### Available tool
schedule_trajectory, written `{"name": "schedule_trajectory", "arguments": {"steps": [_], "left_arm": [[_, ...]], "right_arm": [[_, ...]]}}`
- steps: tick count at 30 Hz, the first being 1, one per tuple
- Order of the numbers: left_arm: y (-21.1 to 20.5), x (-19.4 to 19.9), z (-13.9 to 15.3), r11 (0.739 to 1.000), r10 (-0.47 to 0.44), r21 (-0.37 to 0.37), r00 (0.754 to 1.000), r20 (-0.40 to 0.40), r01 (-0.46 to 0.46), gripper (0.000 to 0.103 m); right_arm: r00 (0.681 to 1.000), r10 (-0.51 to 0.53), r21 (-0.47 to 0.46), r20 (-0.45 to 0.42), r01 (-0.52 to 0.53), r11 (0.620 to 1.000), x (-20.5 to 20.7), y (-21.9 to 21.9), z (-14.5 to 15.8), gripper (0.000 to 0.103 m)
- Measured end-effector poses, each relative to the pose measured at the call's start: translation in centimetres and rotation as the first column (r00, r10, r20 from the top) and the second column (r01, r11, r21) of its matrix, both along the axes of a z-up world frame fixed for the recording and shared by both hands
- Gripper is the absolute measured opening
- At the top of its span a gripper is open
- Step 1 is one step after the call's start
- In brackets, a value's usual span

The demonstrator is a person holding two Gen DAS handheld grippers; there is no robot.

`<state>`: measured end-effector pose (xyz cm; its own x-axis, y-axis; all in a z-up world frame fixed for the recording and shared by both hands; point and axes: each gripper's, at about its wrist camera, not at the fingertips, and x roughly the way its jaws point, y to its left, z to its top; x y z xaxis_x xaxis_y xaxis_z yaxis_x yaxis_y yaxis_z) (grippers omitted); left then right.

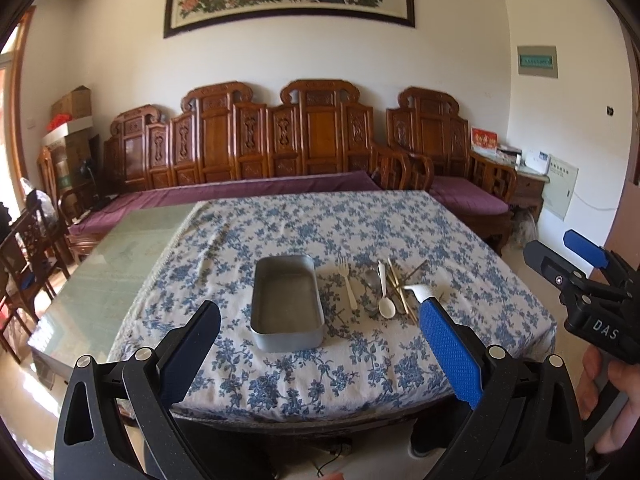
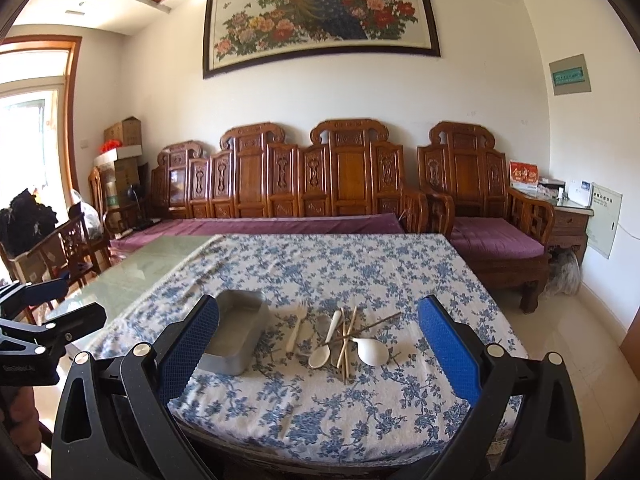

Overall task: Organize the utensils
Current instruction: 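Reach the right tool into the utensil pile and grasp a brown wooden chopstick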

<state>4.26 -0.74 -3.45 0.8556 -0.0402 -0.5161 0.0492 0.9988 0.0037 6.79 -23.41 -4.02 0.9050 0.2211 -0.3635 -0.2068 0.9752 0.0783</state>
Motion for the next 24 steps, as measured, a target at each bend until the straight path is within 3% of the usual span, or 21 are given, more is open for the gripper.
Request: {"name": "schedule_trajectory", "arguments": {"steps": [5, 10, 18, 24], "left_arm": [[-0.6, 3.9, -2.5, 0.999, -0.047, 0.009, 0.996, -0.076, 0.048, 0.096], [-1.4, 8.0, -5.2, 0.995, -0.088, 0.022, 0.985, -0.15, 0.092, 0.096], [-2.4, 12.6, -7.8, 0.991, -0.129, 0.006, 0.967, -0.218, 0.133, 0.095], [-3.5, 16.0, -9.7, 0.984, -0.175, -0.03, 0.947, -0.269, 0.173, 0.083]], "right_arm": [[0.997, 0.001, -0.017, -0.071, -0.003, 1.0, 4.0, -0.7, -2.9, 0.079], [0.989, -0.02, -0.021, -0.144, 0.017, 1.0, 8.8, -2.2, -6.2, 0.066], [0.972, -0.051, -0.032, -0.231, 0.045, 0.998, 14.5, -4.1, -9.9, 0.057], [0.96, -0.058, -0.031, -0.276, 0.052, 0.998, 18.2, -5.3, -11.7, 0.053]]}}
